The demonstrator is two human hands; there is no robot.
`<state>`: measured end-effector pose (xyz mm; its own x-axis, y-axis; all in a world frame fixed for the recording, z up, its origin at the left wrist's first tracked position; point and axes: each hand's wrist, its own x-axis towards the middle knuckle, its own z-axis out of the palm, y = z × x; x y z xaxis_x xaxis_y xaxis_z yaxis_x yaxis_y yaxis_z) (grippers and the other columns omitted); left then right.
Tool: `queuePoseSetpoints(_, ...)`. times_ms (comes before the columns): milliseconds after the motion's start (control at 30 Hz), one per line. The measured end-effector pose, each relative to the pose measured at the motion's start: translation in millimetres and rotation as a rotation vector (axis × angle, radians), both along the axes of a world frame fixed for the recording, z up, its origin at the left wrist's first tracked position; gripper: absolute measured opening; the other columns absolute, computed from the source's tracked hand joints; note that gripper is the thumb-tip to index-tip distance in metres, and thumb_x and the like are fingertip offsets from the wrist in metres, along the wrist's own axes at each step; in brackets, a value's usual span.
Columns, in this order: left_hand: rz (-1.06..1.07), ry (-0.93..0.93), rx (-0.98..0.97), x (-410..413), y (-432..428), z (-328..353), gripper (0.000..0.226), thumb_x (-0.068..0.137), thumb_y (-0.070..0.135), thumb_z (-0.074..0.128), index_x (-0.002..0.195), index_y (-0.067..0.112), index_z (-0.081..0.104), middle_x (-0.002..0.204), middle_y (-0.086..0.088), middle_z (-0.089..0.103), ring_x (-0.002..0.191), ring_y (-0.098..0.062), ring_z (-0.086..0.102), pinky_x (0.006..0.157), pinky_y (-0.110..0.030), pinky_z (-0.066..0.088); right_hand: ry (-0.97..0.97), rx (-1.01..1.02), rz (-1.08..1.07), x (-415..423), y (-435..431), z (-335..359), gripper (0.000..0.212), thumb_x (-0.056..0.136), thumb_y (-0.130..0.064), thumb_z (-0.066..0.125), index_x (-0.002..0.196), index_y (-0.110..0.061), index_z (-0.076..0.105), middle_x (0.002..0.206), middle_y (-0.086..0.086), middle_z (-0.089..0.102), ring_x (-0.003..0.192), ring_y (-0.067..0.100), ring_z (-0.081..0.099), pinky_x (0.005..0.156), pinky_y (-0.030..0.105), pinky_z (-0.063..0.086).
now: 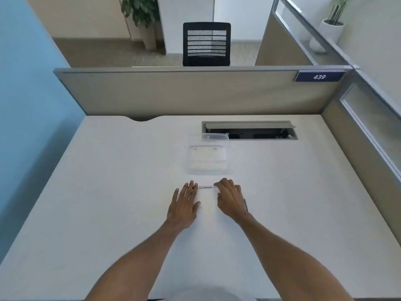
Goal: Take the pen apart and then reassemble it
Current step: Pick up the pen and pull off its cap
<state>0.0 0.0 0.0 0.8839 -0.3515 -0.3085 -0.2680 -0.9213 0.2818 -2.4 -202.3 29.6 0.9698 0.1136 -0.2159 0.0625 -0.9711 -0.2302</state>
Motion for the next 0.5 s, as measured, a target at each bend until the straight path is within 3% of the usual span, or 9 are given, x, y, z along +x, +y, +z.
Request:
queuePoseSetpoints(167,0.019,-0.019,0.032,3,6,-5,0.068,0.119,0.043,0.019,0.177,0.021,-0.009,0.186,0.003,-0.015,0.175,-0.017,-0.006,0.142,-0.046,0.001,0.024,-0.048,-0.05,18,-1,-1,0.051,0.112,-0.013,0.048,0.162,-0.022,0.047,0.162,-0.003,0.044,0.155,0.019,0.042,0.124,0.039,0.036)
queuePoseSetpoints(500,-0.056,-0.039,0.144,4,13,-8,0.067,0.119,0.042,0.021,0.178,0.024,-0.007,0.186,0.005,-0.013,0.175,-0.016,-0.003,0.142,-0.044,0.004,0.039,-0.051,-0.085,26,1,-7,0.04,0.103,0.001,0.051,0.138,-0.017,0.061,0.141,-0.002,0.06,0.141,0.021,0.051,0.114,0.037,0.041)
